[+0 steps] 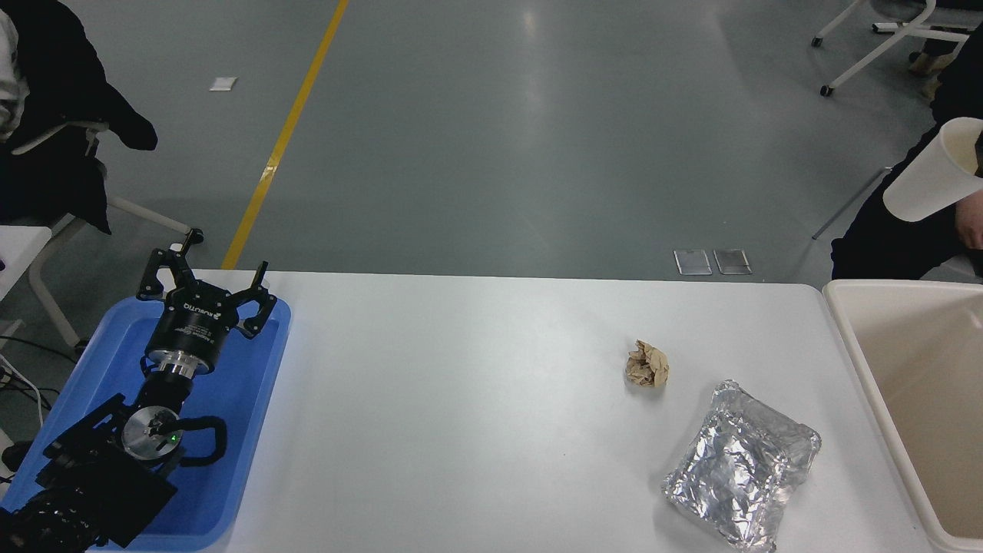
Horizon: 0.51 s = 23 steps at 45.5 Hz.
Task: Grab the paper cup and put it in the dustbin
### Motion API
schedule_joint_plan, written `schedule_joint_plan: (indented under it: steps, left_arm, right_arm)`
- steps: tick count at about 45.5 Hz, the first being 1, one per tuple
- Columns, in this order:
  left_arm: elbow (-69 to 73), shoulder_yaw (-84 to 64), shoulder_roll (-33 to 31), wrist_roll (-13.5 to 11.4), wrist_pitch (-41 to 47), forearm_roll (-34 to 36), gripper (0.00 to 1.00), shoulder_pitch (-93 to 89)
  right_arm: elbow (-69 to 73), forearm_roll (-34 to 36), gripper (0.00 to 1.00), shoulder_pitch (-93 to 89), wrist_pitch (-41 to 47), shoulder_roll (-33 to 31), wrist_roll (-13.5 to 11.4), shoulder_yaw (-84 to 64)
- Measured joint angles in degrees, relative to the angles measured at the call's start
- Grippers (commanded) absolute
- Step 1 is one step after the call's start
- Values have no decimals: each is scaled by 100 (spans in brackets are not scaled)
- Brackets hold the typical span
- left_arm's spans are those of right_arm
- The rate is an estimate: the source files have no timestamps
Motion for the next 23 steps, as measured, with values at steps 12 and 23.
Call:
schedule_joint_plan:
  steps: [12, 23]
  left_arm:
    - [-2, 0, 0, 2, 0, 0, 100, 1]
    - [-1, 0, 1, 3, 0, 0, 100, 0]
  right_arm:
    - [-430, -31, 0, -460, -371, 45, -70, -24]
    - [-1438, 98, 0, -1635, -944, 168, -201, 58]
